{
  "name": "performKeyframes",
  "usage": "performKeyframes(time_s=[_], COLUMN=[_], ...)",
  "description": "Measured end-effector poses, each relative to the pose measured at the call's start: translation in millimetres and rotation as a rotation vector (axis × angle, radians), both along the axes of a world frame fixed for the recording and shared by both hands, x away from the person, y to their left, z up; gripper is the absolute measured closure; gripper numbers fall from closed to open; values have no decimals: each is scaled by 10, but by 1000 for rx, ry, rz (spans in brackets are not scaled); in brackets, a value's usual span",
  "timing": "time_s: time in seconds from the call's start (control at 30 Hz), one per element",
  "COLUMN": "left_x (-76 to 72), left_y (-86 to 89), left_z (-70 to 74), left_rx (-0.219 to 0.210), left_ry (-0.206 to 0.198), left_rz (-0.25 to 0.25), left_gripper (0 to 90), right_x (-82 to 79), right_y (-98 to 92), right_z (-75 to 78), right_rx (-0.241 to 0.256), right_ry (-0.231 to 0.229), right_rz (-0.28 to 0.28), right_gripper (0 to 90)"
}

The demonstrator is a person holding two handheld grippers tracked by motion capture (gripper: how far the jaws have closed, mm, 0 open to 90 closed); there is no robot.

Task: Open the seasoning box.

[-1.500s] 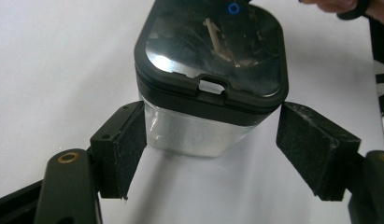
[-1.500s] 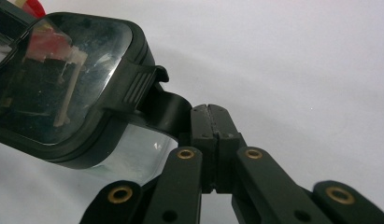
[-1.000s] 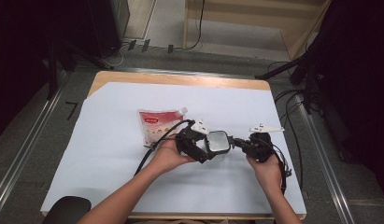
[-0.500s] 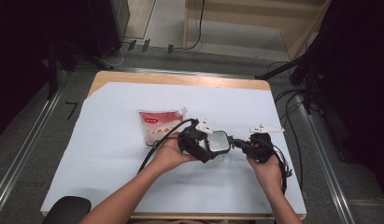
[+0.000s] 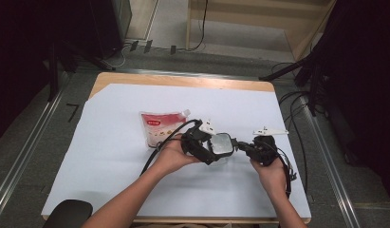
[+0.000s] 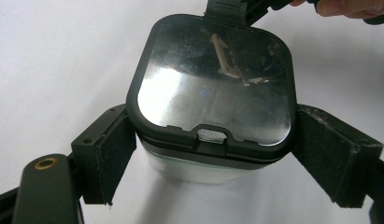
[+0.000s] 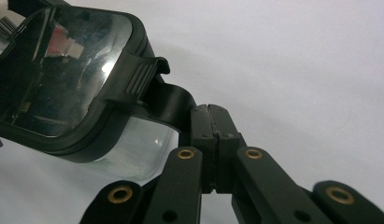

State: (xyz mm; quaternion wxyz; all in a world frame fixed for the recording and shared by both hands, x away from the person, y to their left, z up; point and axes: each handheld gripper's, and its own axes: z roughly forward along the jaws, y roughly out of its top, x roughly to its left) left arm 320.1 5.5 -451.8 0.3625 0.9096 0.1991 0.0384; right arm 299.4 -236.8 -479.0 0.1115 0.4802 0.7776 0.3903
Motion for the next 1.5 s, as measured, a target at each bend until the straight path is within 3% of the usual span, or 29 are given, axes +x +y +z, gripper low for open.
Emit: performKeyframes(time_s=[0.47,0.73,0.77,0.8,0.83,1.1,1.3,1.5], left_x=[-8,-28,-5,0,7,-7,-23,-21], left_y=[-4,-26,27,28,22,-82,-159,-207], left_z=[54,165,220,245,258,315,363,396], left_rx=[5,2,-122,-142,-143,-88,-59,-24], left_ry=[-5,-54,30,27,27,25,19,24], left_rz=[1,-10,-45,-18,-12,-73,-117,-135], left_gripper=[172,179,375,486,452,465,604,655], right_x=[-1,0,0,-1,-1,-3,-5,-7], right_y=[2,1,-3,1,7,22,23,18], right_z=[1,6,13,15,17,11,18,19], right_rx=[4,11,11,15,18,13,22,25], right_ry=[2,0,-2,-3,-2,-1,4,8], right_rz=[6,8,15,16,22,31,27,29], right_gripper=[900,900,900,900,900,900,900,900])
